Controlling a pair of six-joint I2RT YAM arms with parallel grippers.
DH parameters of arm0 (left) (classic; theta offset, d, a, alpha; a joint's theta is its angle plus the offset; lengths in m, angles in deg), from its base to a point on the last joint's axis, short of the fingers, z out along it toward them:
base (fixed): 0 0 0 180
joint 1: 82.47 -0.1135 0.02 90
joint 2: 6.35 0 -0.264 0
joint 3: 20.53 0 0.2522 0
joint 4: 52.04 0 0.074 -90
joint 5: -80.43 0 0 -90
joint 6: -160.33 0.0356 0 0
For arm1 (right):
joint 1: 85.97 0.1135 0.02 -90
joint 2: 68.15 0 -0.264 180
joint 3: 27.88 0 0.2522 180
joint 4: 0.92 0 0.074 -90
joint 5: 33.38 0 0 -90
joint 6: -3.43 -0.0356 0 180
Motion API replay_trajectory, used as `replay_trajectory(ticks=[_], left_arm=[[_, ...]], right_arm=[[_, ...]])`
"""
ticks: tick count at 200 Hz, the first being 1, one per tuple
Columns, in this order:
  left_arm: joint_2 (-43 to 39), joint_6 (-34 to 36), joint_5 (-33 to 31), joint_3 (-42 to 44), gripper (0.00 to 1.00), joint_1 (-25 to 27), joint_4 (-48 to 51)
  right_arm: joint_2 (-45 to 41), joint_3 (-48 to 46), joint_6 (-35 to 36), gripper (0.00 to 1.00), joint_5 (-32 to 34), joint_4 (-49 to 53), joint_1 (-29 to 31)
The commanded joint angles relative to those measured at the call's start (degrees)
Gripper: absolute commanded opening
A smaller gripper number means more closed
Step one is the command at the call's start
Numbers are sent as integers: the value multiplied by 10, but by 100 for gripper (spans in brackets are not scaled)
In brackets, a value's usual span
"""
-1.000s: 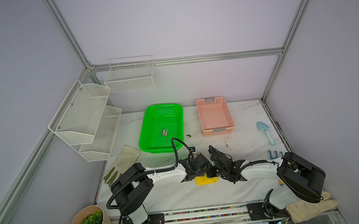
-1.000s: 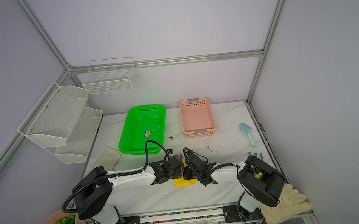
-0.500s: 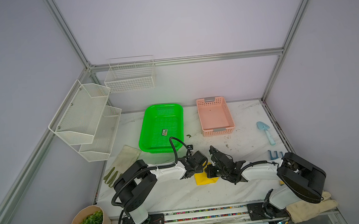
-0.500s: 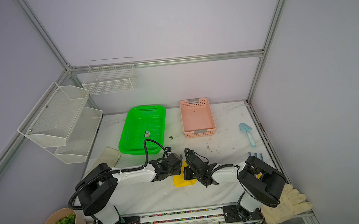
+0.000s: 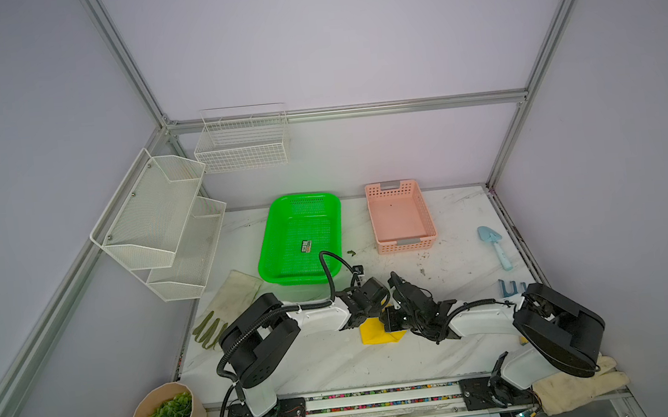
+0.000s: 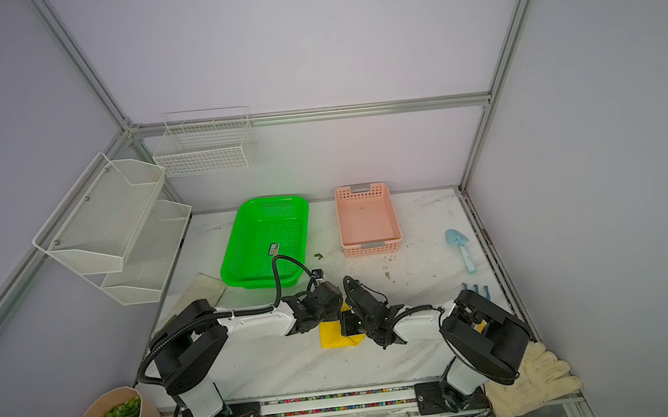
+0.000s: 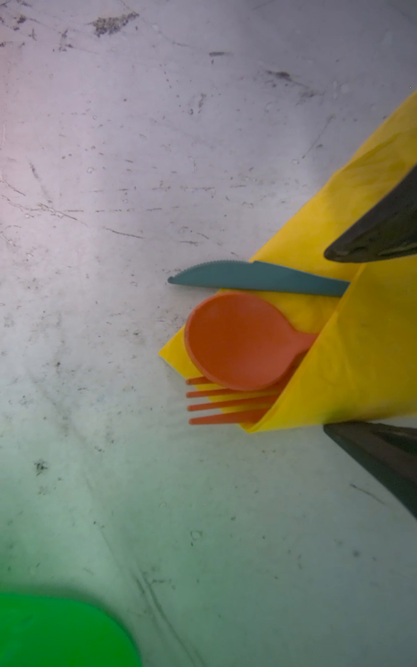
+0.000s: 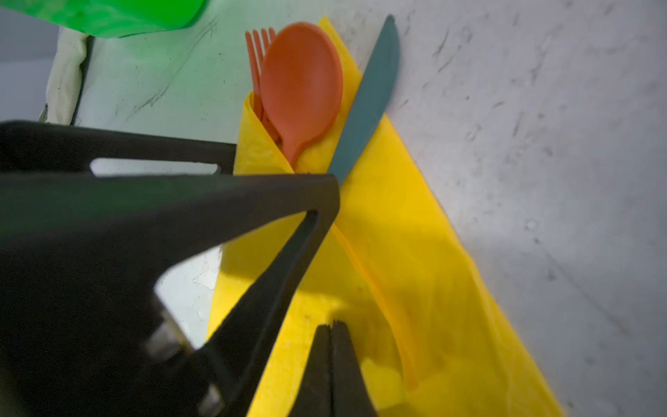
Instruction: Place the utensils on the paper napkin and roll it up
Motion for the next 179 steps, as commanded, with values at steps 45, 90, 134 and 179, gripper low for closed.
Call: replay_trajectory(ticks=[45,90,134,179], left_arm=[[59,-4,13,-6,66,11,97],[72,-7,3,2,66,14,101],[78,-10,-1,11,66,14,101],[76,-6,0,10,64,11,96]], right_arm=[[10,-36,-13,0,-6,89,-4],[2,-38,-17,0,-7,91,-9],[-6,-40,-21,0,-6,95,-15],[-14,-43,-22,0,-6,97,-16]])
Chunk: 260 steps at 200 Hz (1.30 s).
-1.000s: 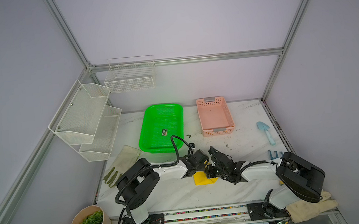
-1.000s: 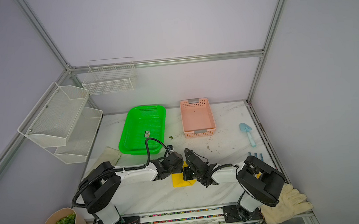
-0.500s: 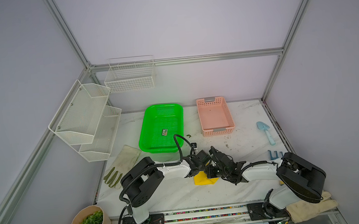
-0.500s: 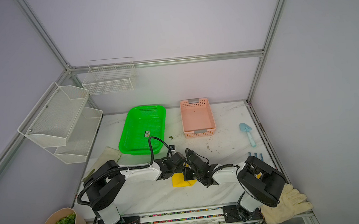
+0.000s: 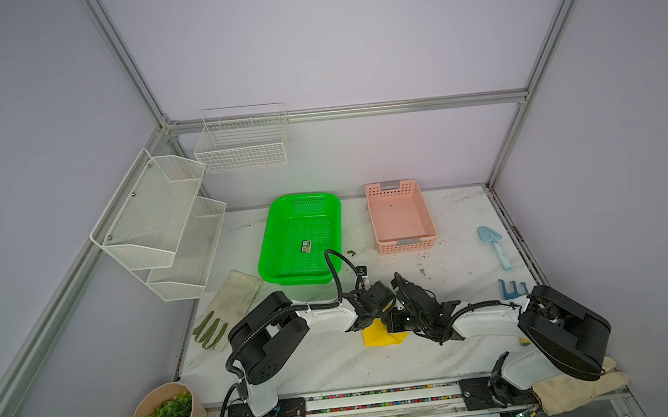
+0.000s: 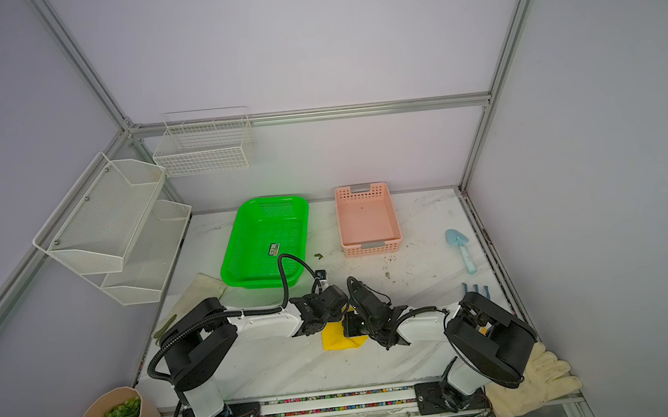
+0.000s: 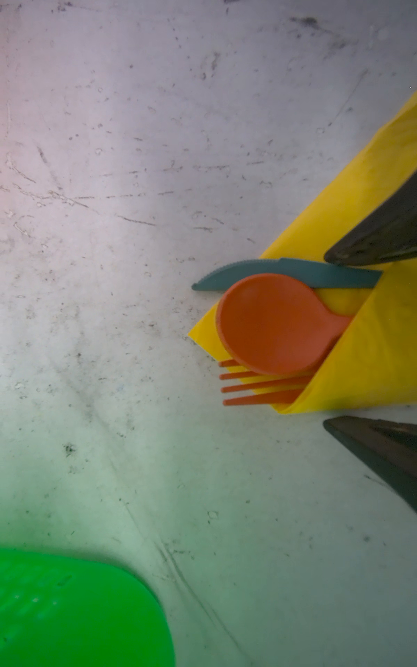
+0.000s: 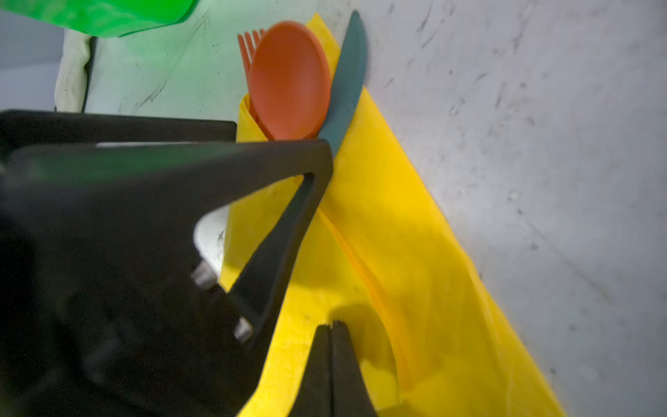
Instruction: Place the utensils on the paper napkin and roll it up
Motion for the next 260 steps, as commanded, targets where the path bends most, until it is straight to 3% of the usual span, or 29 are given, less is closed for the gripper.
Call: replay_trajectory(ticks=[1,222,260], left_arm=[[46,-8,66,27,64,-8,76],[2,15,64,49,60,-18,65],[-28,22,65,40,67,-19,67]], right_arm=[[5,-27,-9,0,7,95,-3],[21,-6,-4,0,5,99,-5],[24,-4,-3,0,4,99,-5]])
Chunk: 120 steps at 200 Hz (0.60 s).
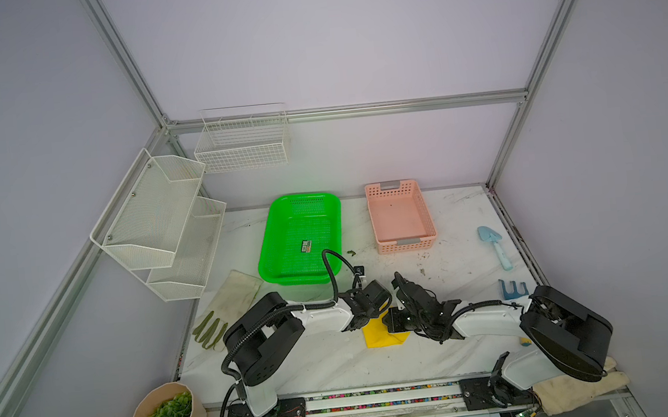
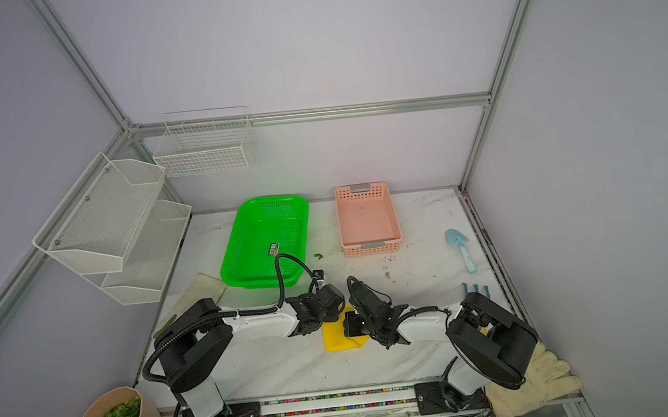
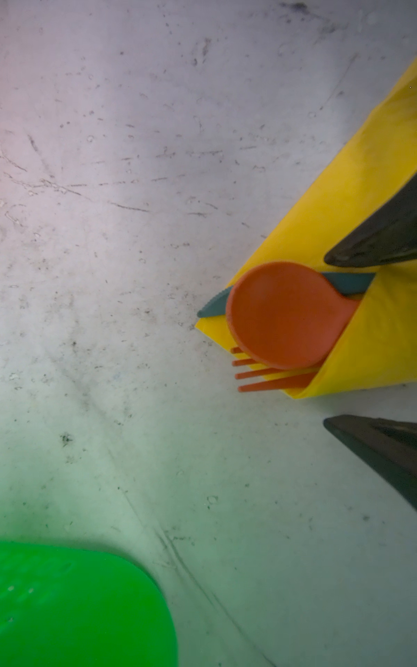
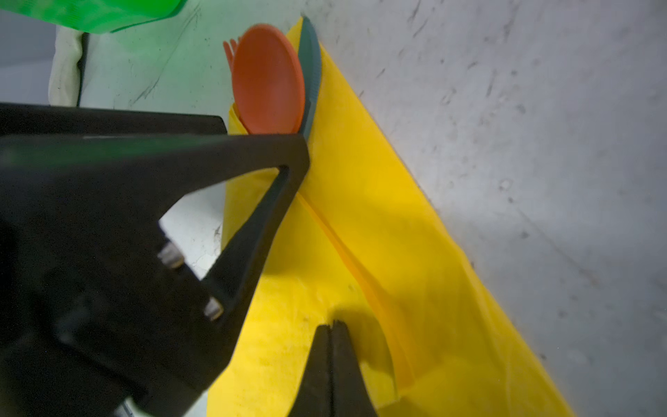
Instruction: Place the utensils on the paper napkin and roll it up
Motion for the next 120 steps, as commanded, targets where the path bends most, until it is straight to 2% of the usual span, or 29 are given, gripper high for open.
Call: replay_trajectory(ticks=[1,43,84,120], left_arm=[[-10,-1,49,24,67,-6,70],[-106,8,50,24,69,-16,81],[-172,13,81,70,69,-46,59],[-209,18,132,123,65,-43,-15]], right_arm=[[27,-10,-1,0,9,80,-2],[31,-8,1,0,8,80,-2],[32,-3,2,0,7,80,-2],[41,5,6,0,6,82,-2]])
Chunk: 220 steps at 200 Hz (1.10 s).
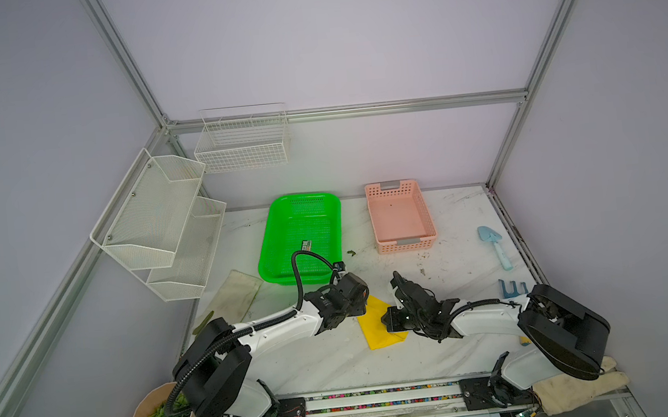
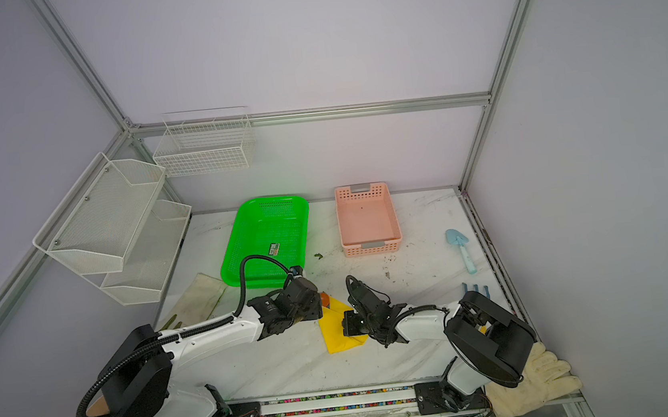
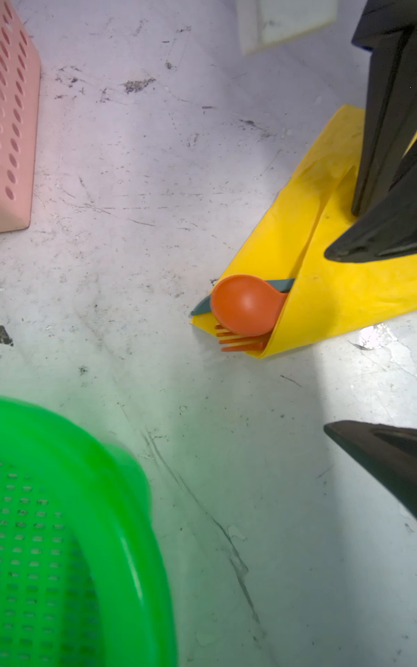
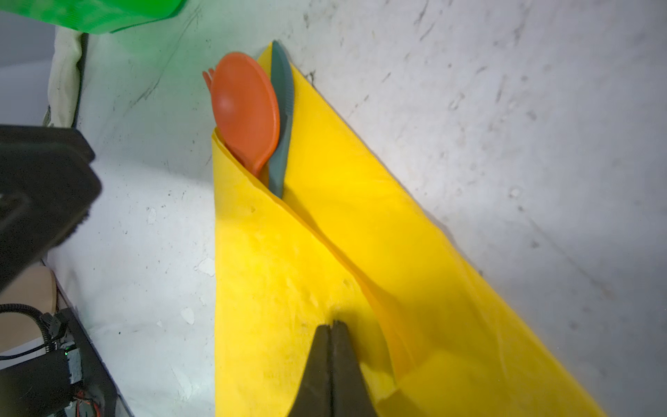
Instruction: Place the utensils on the paper napkin and roll it up
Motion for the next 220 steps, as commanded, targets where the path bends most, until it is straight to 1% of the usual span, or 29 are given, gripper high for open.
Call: replay_trajectory(ticks=[1,15,20,25,42,73,87,90,105,134,163,195,220], left_arm=[[-26,12,46,48,65,5,-59],[-29,13,64,66,61,16,-96],[-29,14,65,71,59,20,-106],[-49,15,65,73,58,27,-113],[-52,12,63,79,54,42,-125],[-45,-1,100,116,46,44,-214],[-39,-7,112,120,44,45,-232],[-21,-8,113,119,44,46,-234],[4,-10,119,117,43,53,-251],[31,-22,124,124,42,57,-291],[48,-30,129,119,41,57,-292],[72,-44,135,115,36,57,-286],[81,-53,128,120,34,57,-283]], right_arm=[[29,-7,5,0,8,79,-2],[32,-7,7,0,9,79,-2],[32,-7,7,0,9,79,-2],[32,-7,7,0,9,79,-2],[33,-7,7,0,8,78,-2],[35,-7,7,0,7,78,-2],[32,-8,6,0,8,77,-2],[31,-8,6,0,8,78,-2],[30,-8,5,0,8,77,-2],[30,-7,5,0,6,78,-3],[23,-14,3,0,7,78,-3],[20,-15,3,0,7,78,-5],[20,-16,4,0,7,78,-6]])
